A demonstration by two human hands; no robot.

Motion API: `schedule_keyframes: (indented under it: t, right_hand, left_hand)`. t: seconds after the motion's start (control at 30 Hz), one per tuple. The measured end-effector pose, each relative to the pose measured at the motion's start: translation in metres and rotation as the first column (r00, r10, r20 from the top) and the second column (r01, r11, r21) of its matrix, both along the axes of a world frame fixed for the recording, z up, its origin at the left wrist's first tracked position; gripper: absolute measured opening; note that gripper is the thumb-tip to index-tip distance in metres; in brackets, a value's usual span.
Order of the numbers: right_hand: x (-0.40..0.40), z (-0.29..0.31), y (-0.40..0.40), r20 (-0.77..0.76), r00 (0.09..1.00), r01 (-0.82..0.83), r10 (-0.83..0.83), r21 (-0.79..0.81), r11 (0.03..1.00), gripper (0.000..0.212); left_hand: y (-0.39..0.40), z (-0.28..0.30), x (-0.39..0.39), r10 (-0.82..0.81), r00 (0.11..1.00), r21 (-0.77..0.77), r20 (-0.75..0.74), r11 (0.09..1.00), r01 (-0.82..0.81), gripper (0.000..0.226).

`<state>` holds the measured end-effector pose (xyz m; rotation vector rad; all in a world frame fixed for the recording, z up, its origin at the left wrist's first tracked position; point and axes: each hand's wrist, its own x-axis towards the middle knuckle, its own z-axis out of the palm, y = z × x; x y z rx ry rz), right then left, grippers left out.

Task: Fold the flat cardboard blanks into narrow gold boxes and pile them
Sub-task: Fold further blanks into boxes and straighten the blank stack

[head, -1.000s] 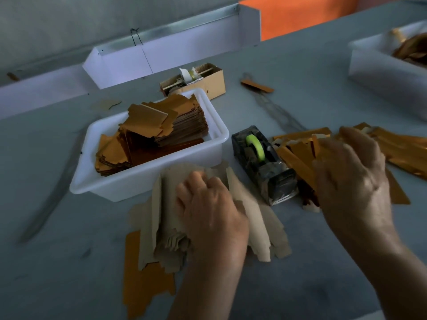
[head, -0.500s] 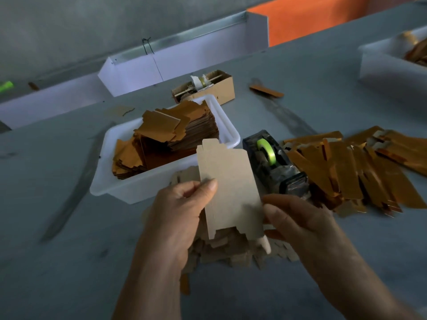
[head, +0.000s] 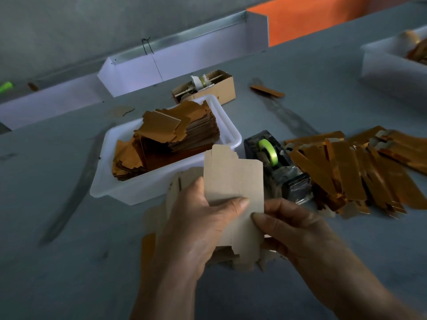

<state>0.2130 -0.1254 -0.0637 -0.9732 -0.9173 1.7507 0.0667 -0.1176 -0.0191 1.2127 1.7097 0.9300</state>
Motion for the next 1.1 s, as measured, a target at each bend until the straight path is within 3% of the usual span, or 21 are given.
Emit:
schedule_keyframes:
  t: [0.23,0.33,0.53,0.63,0.77,0.87,1.0,1.1]
  right_hand:
    - [0.004,-0.006,0.002,0.021,0.999,0.048,-0.048,0.0,0.999,0.012]
    - [0.003,-0.006,0.001,0.054,0.996,0.077,-0.078,0.023,0.997,0.011]
    - [-0.003,-0.003,-0.003,0.395,0.872,0.169,-0.289,0.311,0.935,0.012]
    - [-0.007,0.002,-0.007,0.386,0.88,0.126,-0.277,0.372,0.92,0.019]
    - [-0.007,0.008,-0.009,0.239,0.955,0.082,-0.175,0.353,0.932,0.026]
    - [-0.004,0.005,-0.007,0.251,0.954,0.075,-0.165,0.33,0.941,0.033]
    - [-0.003,0.006,-0.007,0.254,0.957,0.07,-0.139,0.264,0.962,0.019]
    - [-0.002,0.003,-0.005,0.345,0.902,0.174,-0.258,0.258,0.951,0.042]
  left_hand:
    - [-0.001,-0.003,-0.001,-0.06,0.998,-0.035,-0.007,0.998,0.059,0.018]
    - [-0.001,-0.005,-0.001,-0.054,0.998,-0.034,-0.011,0.998,0.054,0.022]
    - [-0.002,-0.012,0.005,0.007,0.997,0.052,-0.079,0.999,-0.003,0.015]
    - [-0.003,-0.012,0.013,0.045,0.992,0.097,-0.121,0.995,-0.033,0.015]
    - [-0.006,-0.007,0.018,-0.03,0.997,0.097,-0.072,0.995,0.037,0.007]
    - [-0.006,0.0,0.012,-0.174,0.985,0.045,0.016,0.984,0.173,0.01]
    - [-0.008,-0.001,0.009,-0.199,0.978,0.076,-0.056,0.976,0.203,0.012]
    - [-0.008,-0.003,0.01,-0.187,0.982,0.049,-0.026,0.981,0.188,0.012]
